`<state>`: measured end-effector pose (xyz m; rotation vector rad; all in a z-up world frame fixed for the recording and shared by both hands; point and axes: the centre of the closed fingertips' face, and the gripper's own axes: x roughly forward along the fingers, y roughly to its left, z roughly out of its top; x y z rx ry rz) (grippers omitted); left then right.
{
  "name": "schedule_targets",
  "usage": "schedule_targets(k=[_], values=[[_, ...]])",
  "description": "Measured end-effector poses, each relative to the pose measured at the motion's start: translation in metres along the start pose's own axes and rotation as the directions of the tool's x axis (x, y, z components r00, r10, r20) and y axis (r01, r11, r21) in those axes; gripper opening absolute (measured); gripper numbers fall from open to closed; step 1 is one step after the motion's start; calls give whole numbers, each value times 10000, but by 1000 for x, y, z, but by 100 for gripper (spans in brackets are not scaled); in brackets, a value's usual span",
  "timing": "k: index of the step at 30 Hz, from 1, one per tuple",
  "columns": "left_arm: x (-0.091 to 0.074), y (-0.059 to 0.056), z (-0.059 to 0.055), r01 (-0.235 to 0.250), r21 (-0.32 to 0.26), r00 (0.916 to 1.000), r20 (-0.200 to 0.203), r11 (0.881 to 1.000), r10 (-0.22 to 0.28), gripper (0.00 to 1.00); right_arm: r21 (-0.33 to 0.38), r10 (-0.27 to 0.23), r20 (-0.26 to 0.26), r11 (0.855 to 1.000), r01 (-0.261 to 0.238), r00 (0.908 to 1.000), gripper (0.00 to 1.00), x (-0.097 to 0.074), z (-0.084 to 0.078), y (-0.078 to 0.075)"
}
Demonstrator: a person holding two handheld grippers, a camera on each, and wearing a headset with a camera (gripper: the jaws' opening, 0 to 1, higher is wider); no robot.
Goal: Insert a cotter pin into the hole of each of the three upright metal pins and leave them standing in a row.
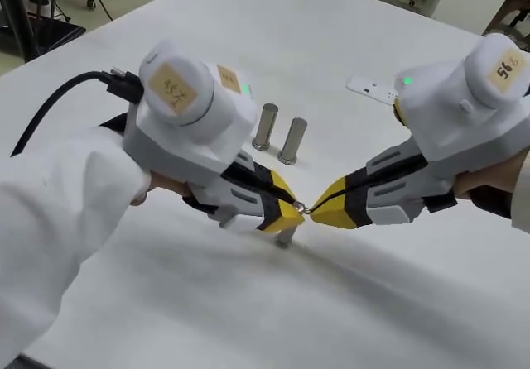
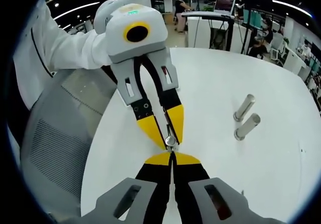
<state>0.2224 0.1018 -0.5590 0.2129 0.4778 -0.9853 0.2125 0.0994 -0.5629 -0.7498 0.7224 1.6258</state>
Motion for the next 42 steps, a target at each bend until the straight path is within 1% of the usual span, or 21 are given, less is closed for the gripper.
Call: schedule_targets(k=[6, 7, 8, 9, 11, 12, 15, 16, 17, 18, 20, 21, 24, 25, 26, 28, 29, 31, 35, 36, 42], values=[[0, 0, 0, 21, -63, 10000, 29, 10000, -21, 6, 34, -27, -58, 10000, 27, 10000, 0, 0, 0, -1], [0, 0, 0, 33, 42, 10000, 38, 10000, -34, 6, 5, -156, -111, 9999, 156, 9998, 2, 0, -1, -3], [-1, 0, 0, 30, 100, 10000, 29, 9999, -30, 6, 3, -181, -146, 9998, 181, 9997, 6, 0, -2, -3], [-2, -1, 1, 42, 107, 10000, 72, 9999, -43, 7, -12, -159, -175, 9999, 159, 9997, 7, 0, -2, -2], [-3, -1, 3, 63, 111, 9998, 181, 9999, -65, 12, -94, -189, -156, 9998, 187, 9997, 7, -1, -2, -2], [-4, -1, 4, 101, 146, 9997, 227, 9998, -104, 16, -142, -203, -168, 9997, 201, 9997, 7, -1, -2, -1], [-7, -3, 5, 167, 330, 9995, 262, 9993, -176, 32, -153, -229, -119, 9996, 228, 9997, 9, -2, 0, -1], [-8, -3, 5, 172, 341, 9995, 275, 9993, -181, 39, -167, -262, -83, 9995, 261, 9996, 9, -2, 2, -2], [-9, -3, 6, 175, 305, 9994, 305, 9994, -185, 43, -173, -266, -53, 9995, 265, 9996, 9, -2, 3, -2], [-12, -5, 7, 231, 248, 9990, 373, 9994, -240, 47, -176, -269, 0, 9995, 269, 9996, 10, -2, 4, -2], [-16, -9, 7, 394, 212, 9986, 354, 9990, -402, 53, -197, -255, 86, 9995, 257, 9996, 11, -1, 8, -2], [-18, -10, 7, 433, 175, 9985, 331, 9989, -439, 56, -212, -225, 110, 9995, 228, 9997, 11, 0, 9, -1], [-22, -4, 6, 91, -136, 9987, 503, 9999, -85, 72, -268, -205, 105, 9994, 208, 9997, 11, 3, 10, 0], [-24, -5, 5, 116, -121, 9988, 484, 9999, -110, 76, -282, -178, 103, 9994, 181, 9998, 11, 4, 10, 0], [-25, -5, 4, 130, -160, 9987, 492, 9998, -122, 78, -298, -162, 100, 9994, 165, 9998, 11, 4, 10, 1], [-27, -9, 3, 198, -295, 9982, 574, 9994, -180, 83, -312, -122, 91, 9994, 124, 9999, 11, 6, 10, 1], [-28, -12, 3, 292, -422, 9975, 648, 9987, -264, 88, -288, -106, 93, 9995, 109, 9999, 12, 7, 10, 1], [-29, -17, 1, 392, -564, 9975, 617, 9976, -357, 99, -309, -86, 81, 9995, 88, 9999, 11, 8, 10, 1], [-32, -26, -7, 630, -732, 9977, 279, 9953, -611, 99, -280, -49, 108, 9996, 52, 9999, 11, 11, 11, 1], [-33, -29, -9, 709, -662, 9974, 177, 9953, -699, 99, -300, -45, 108, 9995, 48, 9999, 11, 12, 11, 1], [-37, -35, -20, 792, -630, 9962, -309, 9949, -813, 99, -333, -12, 31, 9994, 13, 10000, 9, 17, 8, 1]])
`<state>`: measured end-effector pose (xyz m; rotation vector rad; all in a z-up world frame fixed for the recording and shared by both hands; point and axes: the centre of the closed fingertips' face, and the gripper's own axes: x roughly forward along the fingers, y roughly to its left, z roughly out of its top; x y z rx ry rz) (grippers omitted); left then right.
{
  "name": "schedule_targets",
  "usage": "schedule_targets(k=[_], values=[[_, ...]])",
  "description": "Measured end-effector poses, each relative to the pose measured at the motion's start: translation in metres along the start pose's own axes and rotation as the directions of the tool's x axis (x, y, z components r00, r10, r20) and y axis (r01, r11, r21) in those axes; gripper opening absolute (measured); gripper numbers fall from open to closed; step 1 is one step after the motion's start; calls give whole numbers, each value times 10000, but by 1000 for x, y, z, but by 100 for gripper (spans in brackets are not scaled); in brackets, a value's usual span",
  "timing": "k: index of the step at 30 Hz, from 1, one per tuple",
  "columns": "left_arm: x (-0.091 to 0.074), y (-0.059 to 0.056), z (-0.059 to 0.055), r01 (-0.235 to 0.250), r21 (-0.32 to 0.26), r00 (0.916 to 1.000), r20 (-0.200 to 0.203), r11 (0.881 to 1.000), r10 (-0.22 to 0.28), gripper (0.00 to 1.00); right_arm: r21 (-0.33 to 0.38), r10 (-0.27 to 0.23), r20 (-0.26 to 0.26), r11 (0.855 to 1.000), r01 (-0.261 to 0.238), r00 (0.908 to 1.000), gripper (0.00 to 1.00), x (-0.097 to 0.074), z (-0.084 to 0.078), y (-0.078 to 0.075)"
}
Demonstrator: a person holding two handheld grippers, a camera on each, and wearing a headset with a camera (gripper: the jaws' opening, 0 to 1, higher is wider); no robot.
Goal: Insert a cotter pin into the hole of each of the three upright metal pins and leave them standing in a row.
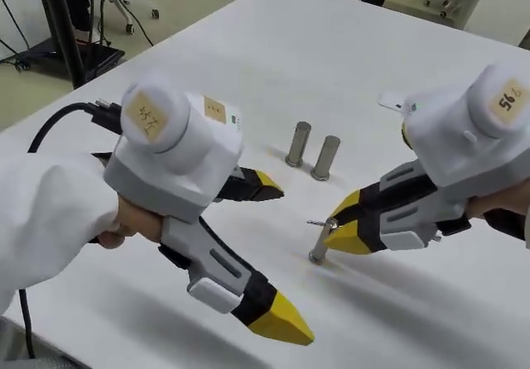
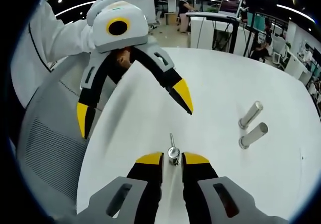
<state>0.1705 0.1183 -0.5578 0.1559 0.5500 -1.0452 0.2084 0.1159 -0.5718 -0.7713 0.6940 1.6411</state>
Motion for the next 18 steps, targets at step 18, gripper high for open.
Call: schedule_targets(k=[18], values=[[-21, 18, 2, -722, -400, 9968, 320, 9966, 735, 99, 368, -360, 224, 9987, 352, 9991, 4, 4, 5, -6]])
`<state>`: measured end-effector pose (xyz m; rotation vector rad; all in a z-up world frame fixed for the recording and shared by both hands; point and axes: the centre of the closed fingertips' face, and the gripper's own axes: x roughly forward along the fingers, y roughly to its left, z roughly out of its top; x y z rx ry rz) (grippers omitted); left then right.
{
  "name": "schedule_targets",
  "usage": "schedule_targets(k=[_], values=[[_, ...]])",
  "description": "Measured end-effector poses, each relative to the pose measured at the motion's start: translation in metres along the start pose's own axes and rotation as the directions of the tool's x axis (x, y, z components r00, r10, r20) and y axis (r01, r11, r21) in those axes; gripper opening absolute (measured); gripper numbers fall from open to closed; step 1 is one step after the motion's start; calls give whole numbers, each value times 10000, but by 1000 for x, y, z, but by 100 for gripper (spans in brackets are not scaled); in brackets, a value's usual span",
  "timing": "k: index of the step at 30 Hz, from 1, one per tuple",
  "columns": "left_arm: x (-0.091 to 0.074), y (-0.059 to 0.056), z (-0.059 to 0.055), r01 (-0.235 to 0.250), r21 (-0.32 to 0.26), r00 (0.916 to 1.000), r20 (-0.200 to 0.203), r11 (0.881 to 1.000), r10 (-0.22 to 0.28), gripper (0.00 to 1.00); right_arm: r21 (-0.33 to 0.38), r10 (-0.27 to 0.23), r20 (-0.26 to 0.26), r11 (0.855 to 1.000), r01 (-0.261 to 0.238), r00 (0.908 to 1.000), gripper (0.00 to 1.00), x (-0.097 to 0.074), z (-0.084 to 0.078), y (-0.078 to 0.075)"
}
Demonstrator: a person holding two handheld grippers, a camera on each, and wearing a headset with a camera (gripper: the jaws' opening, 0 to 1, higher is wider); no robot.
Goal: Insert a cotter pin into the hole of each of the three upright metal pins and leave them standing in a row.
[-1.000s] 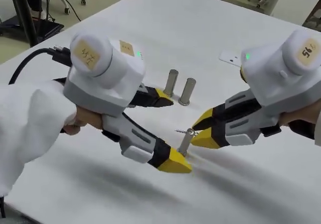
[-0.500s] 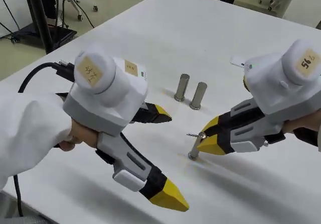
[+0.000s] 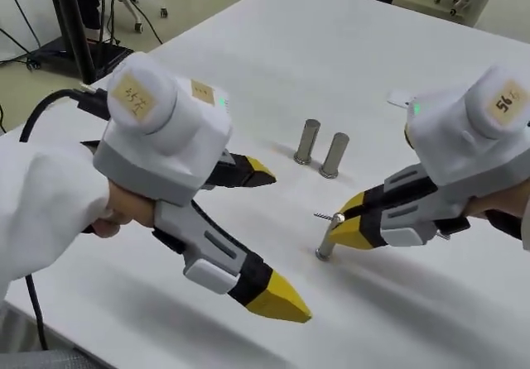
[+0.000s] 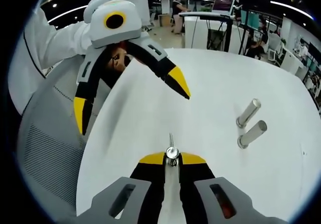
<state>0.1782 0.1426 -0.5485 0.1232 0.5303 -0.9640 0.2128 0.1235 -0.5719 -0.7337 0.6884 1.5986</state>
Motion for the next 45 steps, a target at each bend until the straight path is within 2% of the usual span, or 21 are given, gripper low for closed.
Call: schedule_targets(k=[8, 16, 21, 24, 28, 31, 34, 40, 45], values=[[-9, 10, 5, -391, -47, 9991, 173, 9992, 391, 99, 50, -294, 48, 9996, 294, 9996, 4, 4, 6, -12], [-13, 13, 6, -554, -156, 9980, 283, 9983, 558, 99, 75, -498, 17, 9987, 497, 9988, 4, 3, 5, -20], [-13, 14, 6, -574, -198, 9978, 332, 9982, 580, 97, 92, -460, -12, 9989, 460, 9989, 4, 3, 4, -19], [-16, 17, 9, -693, -380, 9961, 512, 9969, 712, 97, -48, -439, -39, 9990, 439, 9990, 4, 3, 5, -18], [-19, 24, 10, -966, -484, 9936, 543, 9941, 992, 98, -58, -570, -109, 9984, 570, 9983, 5, 6, 3, -19], [-22, 26, 8, -1060, -517, 9928, 511, 9930, 1087, 98, -42, -621, -182, 9981, 620, 9979, 10, 7, 1, -18], [-23, 27, 7, -1095, -578, 9926, 462, 9923, 1123, 98, 305, -718, -105, 9969, 721, 9974, 17, 6, 1, -21], [-24, 27, 10, -1101, -659, 9920, 549, 9917, 1138, 98, 838, -1145, 436, 9903, 1105, 9925, 19, -10, 7, -16], [-29, 32, 16, -1258, -860, 9872, 871, 9883, 1332, 98, 1266, -1777, 1107, 9784, 1634, 9778, 28, -34, 16, -7]])
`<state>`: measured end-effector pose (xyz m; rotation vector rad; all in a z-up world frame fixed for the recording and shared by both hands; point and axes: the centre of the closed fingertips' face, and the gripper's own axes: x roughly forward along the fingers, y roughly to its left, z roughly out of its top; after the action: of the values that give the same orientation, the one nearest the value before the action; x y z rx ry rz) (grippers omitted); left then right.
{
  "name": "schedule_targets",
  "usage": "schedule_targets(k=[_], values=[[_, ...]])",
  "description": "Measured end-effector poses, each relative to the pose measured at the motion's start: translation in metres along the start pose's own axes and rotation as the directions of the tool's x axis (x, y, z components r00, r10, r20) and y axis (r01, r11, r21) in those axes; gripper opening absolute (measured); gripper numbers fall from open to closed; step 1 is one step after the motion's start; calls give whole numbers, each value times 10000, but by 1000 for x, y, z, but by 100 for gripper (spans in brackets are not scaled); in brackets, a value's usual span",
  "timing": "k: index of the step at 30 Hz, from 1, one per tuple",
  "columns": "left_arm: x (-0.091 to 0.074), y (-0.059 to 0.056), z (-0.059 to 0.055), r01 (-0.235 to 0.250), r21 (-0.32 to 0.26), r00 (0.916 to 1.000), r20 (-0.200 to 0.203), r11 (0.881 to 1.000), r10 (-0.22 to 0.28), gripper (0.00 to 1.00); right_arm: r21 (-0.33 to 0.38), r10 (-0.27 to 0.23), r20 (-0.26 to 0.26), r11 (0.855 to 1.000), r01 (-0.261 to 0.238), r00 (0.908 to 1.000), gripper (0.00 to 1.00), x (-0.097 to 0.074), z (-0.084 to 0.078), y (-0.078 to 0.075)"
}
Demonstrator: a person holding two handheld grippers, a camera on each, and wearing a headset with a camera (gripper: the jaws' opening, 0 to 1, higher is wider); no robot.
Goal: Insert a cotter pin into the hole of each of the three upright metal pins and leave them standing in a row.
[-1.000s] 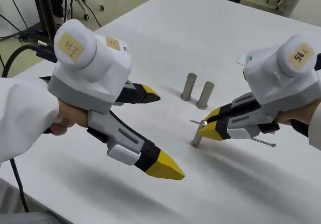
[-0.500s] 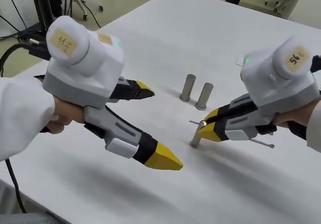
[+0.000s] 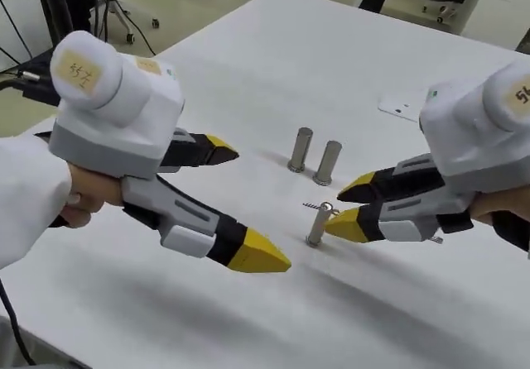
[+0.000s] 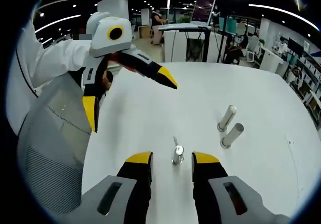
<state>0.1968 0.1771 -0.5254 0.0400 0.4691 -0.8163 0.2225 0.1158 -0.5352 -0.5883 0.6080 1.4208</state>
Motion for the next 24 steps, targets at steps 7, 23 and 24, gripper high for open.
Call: schedule_targets(k=[7, 23, 24], values=[[-11, 6, 9, -204, -160, 9992, 353, 9997, 210, 98, 1046, -695, 447, 9924, 646, 9966, 41, -27, -8, 4], [-25, 3, 7, -214, -524, 9980, 575, 9984, 244, 96, 3194, -3009, 1102, 9132, 2530, 9473, 78, -69, -39, 13], [-25, 1, 7, -174, -582, 9981, 579, 9982, 208, 96, 3397, -3072, 1085, 9053, 2552, 9454, 79, -71, -43, 15]])
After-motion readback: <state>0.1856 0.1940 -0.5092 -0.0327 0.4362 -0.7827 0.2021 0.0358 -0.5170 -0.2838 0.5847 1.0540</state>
